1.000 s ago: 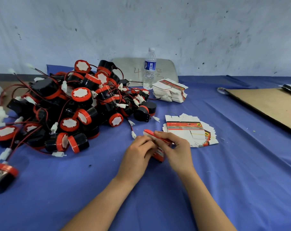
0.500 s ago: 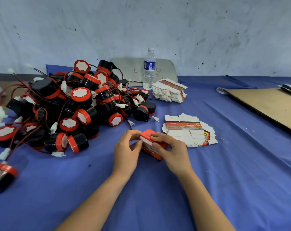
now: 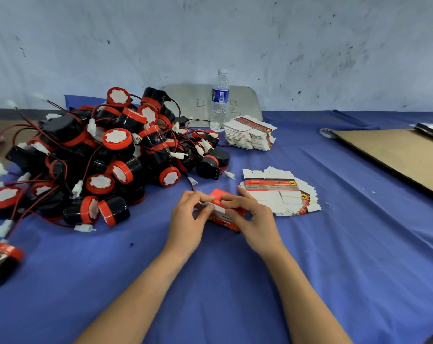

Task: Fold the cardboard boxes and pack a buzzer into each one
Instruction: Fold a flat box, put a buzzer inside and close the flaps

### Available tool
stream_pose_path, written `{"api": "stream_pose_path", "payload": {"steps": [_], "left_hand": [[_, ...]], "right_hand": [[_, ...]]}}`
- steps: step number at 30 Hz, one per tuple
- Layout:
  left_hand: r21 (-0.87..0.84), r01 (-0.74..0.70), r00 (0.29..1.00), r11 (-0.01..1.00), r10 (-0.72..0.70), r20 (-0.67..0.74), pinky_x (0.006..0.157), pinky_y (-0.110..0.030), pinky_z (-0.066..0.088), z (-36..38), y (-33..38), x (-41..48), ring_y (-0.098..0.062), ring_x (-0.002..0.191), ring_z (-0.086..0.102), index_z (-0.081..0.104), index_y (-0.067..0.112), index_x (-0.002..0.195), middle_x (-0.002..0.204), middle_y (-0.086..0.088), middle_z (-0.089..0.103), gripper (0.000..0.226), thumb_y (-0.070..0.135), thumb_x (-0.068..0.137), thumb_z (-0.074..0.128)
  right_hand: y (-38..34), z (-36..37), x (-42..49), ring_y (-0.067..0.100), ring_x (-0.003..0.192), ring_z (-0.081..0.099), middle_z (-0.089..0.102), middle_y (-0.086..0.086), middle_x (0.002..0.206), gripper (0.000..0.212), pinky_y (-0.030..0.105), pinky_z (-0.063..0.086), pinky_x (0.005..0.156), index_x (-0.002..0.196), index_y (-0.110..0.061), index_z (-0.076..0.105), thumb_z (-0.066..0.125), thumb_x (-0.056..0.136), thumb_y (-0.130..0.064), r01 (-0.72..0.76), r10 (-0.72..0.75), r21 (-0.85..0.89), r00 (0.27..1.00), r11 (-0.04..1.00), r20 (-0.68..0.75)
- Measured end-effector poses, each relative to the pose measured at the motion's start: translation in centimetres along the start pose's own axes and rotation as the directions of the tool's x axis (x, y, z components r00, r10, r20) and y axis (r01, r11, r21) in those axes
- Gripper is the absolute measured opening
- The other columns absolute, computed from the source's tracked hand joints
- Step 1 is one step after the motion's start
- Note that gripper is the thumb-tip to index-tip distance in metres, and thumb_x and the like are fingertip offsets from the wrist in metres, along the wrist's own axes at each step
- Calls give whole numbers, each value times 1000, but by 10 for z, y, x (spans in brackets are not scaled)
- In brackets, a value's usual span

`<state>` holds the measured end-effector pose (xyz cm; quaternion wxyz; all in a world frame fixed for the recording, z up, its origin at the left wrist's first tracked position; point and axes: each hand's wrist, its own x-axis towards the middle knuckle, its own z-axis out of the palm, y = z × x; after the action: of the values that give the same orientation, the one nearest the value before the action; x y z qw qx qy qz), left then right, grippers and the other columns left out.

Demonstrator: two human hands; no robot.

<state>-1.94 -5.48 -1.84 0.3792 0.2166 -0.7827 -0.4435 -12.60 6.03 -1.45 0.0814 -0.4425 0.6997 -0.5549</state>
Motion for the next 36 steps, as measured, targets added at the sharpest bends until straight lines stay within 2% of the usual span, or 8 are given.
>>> {"api": "stream_pose_path", "payload": {"steps": [5,11,13,16,21,24,31,36], "left_hand": [[-13,12,1000,1000,-12,4,75,-9,44,-3,0,4,-3,87,57,70,16,91,97,0,57,16,2,89,65],[11,-42,997,999,41,64,76,-27,49,-4,-1,1,-10,78,56,67,11,88,91,2,55,7,4,89,65],[19,-79,993,997,77,86,77,-32,50,-4,-2,0,-10,77,56,65,12,88,90,4,55,8,4,88,66],[-16,-61,995,998,62,77,79,-34,51,-3,-1,0,-10,78,56,59,27,88,92,6,57,24,5,88,67],[-21,-67,996,998,68,52,77,-33,51,-2,-3,0,-10,79,57,60,21,84,88,2,56,21,1,88,66],[12,-121,992,993,120,48,77,-32,51,-4,-5,1,-12,82,57,63,7,84,88,-1,57,11,-3,88,64],[77,-253,967,964,249,52,73,-20,51,-5,-5,4,-9,85,57,63,2,82,93,4,57,9,-6,86,65],[34,-92,995,995,92,26,74,-15,49,1,-8,0,-12,88,61,56,18,95,95,5,62,14,6,91,62]], "right_hand": [[1,1,0,-3,133,38,65,-24,111,38,3,32,94,87,-43,66,65,89,-5,11,-11,-22,1000,1000,5],[-1,5,1,4,109,56,66,-19,94,17,5,40,82,84,-13,67,64,80,4,95,-105,-138,993,986,-62],[-3,5,1,6,101,57,62,-25,90,10,15,45,84,83,-11,63,64,79,-2,131,-147,-195,987,972,-68],[-2,5,0,-4,93,51,66,-11,93,18,34,45,90,102,-15,71,67,85,-15,212,-235,-312,971,926,-37],[2,10,0,18,103,62,69,3,100,22,51,46,94,107,-14,75,65,87,-13,289,-337,-409,940,866,-49],[2,14,-1,29,99,68,71,3,99,20,50,49,91,101,-12,76,65,85,-10,314,-392,-458,916,832,-83],[1,17,-1,27,86,68,72,6,93,18,49,54,81,92,-9,77,72,78,1,330,-434,-480,893,813,-121],[-1,20,0,12,79,47,68,4,84,13,39,52,75,90,-10,75,71,81,0,284,-406,-505,902,815,-148]]}}
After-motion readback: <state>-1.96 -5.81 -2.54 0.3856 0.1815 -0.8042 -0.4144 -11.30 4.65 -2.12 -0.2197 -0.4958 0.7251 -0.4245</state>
